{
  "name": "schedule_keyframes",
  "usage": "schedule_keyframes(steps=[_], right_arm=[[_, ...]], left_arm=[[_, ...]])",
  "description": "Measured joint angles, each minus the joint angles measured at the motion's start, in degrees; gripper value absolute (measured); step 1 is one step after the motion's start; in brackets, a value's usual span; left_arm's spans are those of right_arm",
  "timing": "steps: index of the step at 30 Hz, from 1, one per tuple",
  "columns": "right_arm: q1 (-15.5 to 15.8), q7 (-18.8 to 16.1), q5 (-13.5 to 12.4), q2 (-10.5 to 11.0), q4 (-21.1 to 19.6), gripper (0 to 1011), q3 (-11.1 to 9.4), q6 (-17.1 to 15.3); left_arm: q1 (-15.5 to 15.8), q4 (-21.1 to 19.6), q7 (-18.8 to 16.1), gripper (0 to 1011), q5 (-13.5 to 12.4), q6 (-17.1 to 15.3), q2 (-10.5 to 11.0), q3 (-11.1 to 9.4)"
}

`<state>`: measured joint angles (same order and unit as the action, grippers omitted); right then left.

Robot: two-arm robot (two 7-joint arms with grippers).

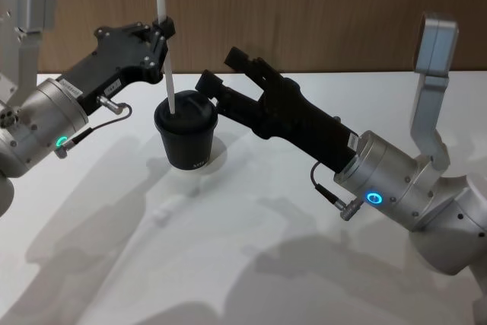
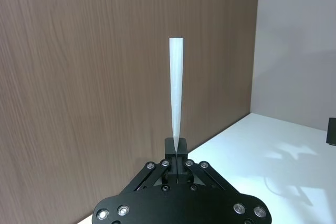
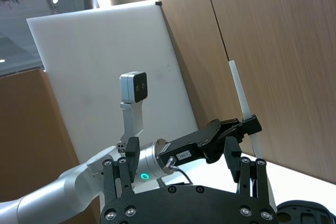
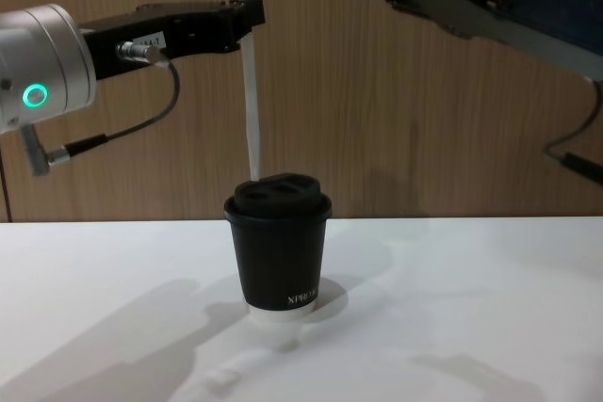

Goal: Pick up the straw with one hand, pass it to the other hand, and insert it into the cup.

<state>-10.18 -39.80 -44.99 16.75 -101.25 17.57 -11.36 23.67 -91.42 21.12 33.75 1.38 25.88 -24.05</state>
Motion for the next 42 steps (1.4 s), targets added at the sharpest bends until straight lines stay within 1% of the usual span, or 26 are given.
schedule_keyframes(steps=[9,23,42], right_arm=[[0.0,0.0,0.0,0.0,0.0,1001,0.0,0.0],[0.0,0.0,0.0,0.0,0.0,1001,0.0,0.0],[0.0,0.0,0.0,0.0,0.0,1001,0.0,0.0]], left_arm=[[-0.1,-0.1,-0.2,2,-1.1,-0.1,-0.4,0.0],[0.1,1.2,-0.2,3,-2.5,0.3,-1.4,0.0],[0.6,3.2,0.6,3,-3.5,0.5,-2.5,0.6]])
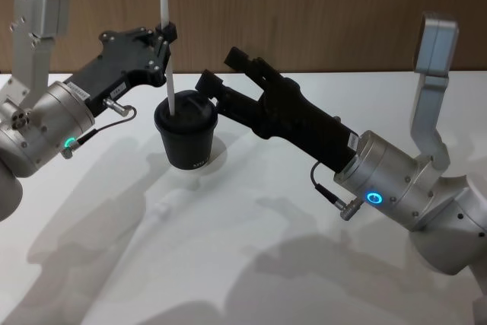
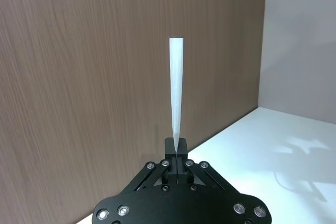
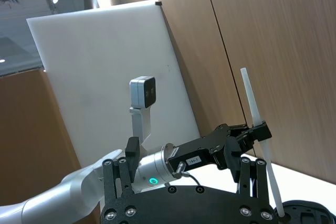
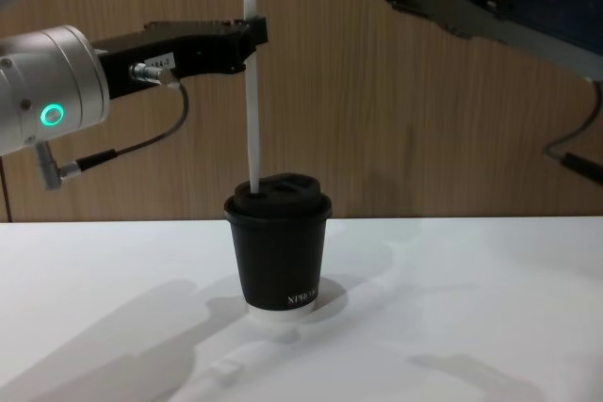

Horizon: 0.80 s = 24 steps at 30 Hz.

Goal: Pick up the straw with one hand, pass it to the other hand, and insert it into the cup.

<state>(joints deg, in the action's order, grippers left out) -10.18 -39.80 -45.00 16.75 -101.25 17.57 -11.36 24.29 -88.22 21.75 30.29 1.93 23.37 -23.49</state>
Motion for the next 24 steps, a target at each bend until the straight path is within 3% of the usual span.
schedule_keyframes(steps=[24], right_arm=[[0.0,0.0,0.0,0.0,0.0,1001,0.0,0.0]], left_arm=[[0.6,3.4,2.7,3,0.3,0.0,-1.4,0.6]])
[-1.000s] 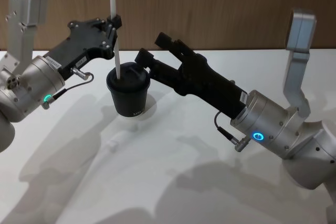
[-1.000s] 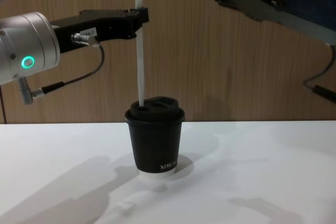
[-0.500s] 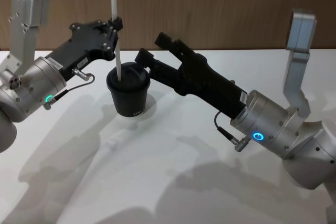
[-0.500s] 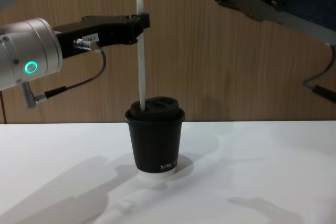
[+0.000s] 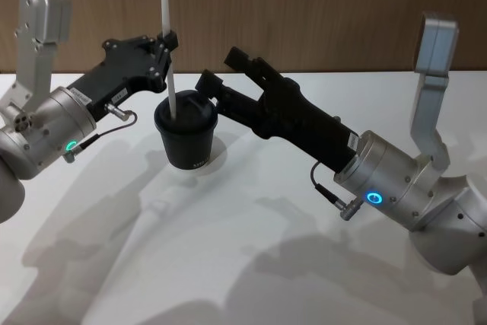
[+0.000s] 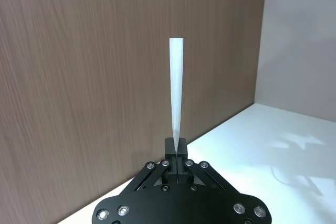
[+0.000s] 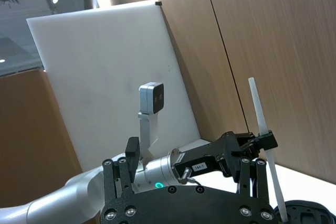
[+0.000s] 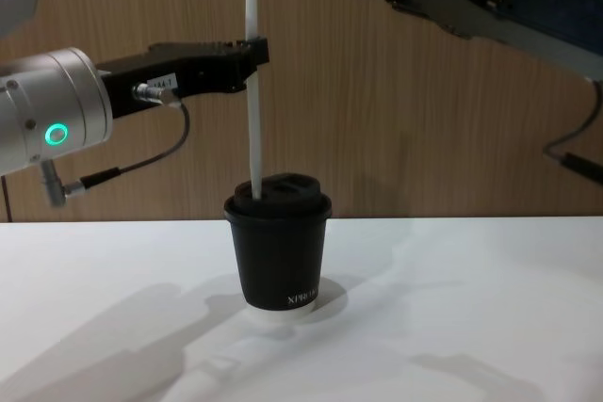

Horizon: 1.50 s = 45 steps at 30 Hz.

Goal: Pick up the straw with one hand, pass it to the other hand, and insert it into the cup.

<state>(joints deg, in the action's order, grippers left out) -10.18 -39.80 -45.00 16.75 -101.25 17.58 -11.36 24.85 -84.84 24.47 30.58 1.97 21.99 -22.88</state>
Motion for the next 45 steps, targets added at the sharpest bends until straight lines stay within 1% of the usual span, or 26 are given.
schedule_keyframes(steps=[17,21,22,23,25,27,28,31,32,33,34,35,37,38,41,43,44,45], right_arm=[[0.0,0.0,0.0,0.0,0.0,1001,0.0,0.0],[0.0,0.0,0.0,0.0,0.0,1001,0.0,0.0],[0.0,0.0,0.0,0.0,0.0,1001,0.0,0.0],[0.0,0.0,0.0,0.0,0.0,1001,0.0,0.0],[0.0,0.0,0.0,0.0,0.0,1001,0.0,0.0],[0.0,0.0,0.0,0.0,0.0,1001,0.0,0.0],[0.0,0.0,0.0,0.0,0.0,1001,0.0,0.0],[0.0,0.0,0.0,0.0,0.0,1001,0.0,0.0],[0.0,0.0,0.0,0.0,0.0,1001,0.0,0.0],[0.0,0.0,0.0,0.0,0.0,1001,0.0,0.0],[0.0,0.0,0.0,0.0,0.0,1001,0.0,0.0],[0.0,0.0,0.0,0.0,0.0,1001,0.0,0.0],[0.0,0.0,0.0,0.0,0.0,1001,0.0,0.0],[0.0,0.0,0.0,0.0,0.0,1001,0.0,0.0],[0.0,0.0,0.0,0.0,0.0,1001,0.0,0.0],[0.0,0.0,0.0,0.0,0.0,1001,0.0,0.0],[0.0,0.0,0.0,0.0,0.0,1001,0.0,0.0],[0.0,0.0,0.0,0.0,0.0,1001,0.0,0.0]], left_arm=[[0.2,3.1,2.3,3,-0.6,0.5,-0.7,-0.3],[0.2,3.6,2.7,58,-0.7,0.5,-0.9,-0.2],[0.2,3.7,2.7,104,-0.7,0.5,-0.9,-0.2],[0.1,3.7,2.8,114,-0.7,0.5,-1.0,-0.2],[0.1,3.9,2.9,191,-0.7,0.6,-1.1,-0.2],[0.1,3.9,3.0,229,-0.8,0.6,-1.2,-0.1],[0.0,4.0,3.0,284,-0.8,0.6,-1.2,0.0],[-0.2,4.0,3.1,340,-0.8,0.7,-1.3,0.2],[-0.2,4.0,3.1,404,-0.9,0.7,-1.3,0.2],[-0.3,3.9,3.2,424,-0.9,0.8,-1.3,0.3],[-0.5,3.7,3.2,466,-0.9,0.8,-1.2,0.4],[-0.5,3.6,3.2,466,-0.9,0.8,-1.2,0.4],[-0.9,3.1,3.2,570,-1.0,0.8,-1.1,0.5],[-1.0,2.9,3.2,570,-1.0,0.8,-1.0,0.6],[-1.5,2.2,3.1,668,-1.0,0.8,-0.7,0.8],[-2.1,1.5,3.1,769,-1.1,0.8,-0.4,0.9],[-2.5,0.8,3.0,769,-1.1,0.8,-0.2,1.1],[-2.7,0.6,3.0,810,-1.2,0.8,-0.1,1.1]])
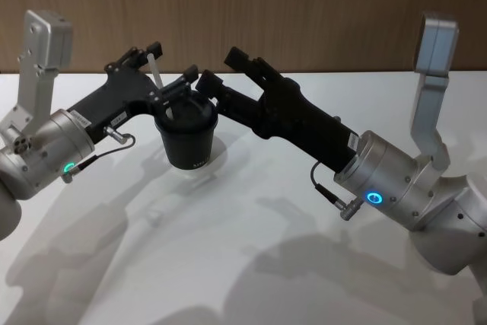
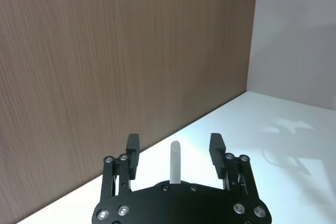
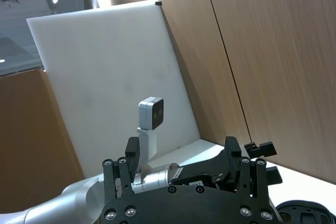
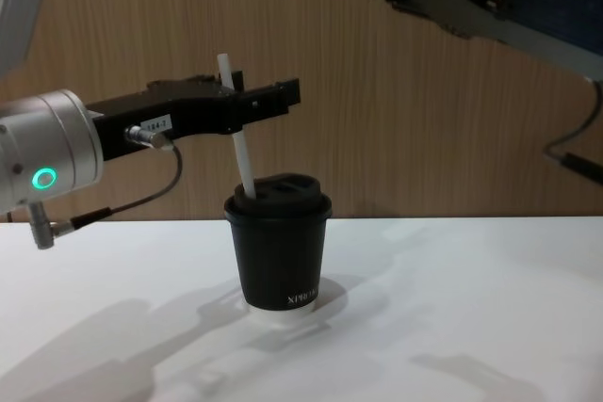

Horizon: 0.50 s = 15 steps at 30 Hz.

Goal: Pick up the straw with one hand, pass it to the other hand, and insert it into the cup.

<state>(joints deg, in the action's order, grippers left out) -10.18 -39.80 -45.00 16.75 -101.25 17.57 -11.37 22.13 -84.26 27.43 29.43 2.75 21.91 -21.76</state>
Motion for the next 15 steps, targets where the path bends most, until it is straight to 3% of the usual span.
schedule_keyframes(steps=[7,15], right_arm=[[0.0,0.0,0.0,0.0,0.0,1001,0.0,0.0],[0.0,0.1,0.1,0.1,0.0,1001,0.1,0.1]], left_arm=[[-2.1,-2.4,-0.5,990,-0.1,-0.2,1.1,0.6],[-4.9,-5.2,-1.3,1003,-0.3,-0.4,2.1,1.6]])
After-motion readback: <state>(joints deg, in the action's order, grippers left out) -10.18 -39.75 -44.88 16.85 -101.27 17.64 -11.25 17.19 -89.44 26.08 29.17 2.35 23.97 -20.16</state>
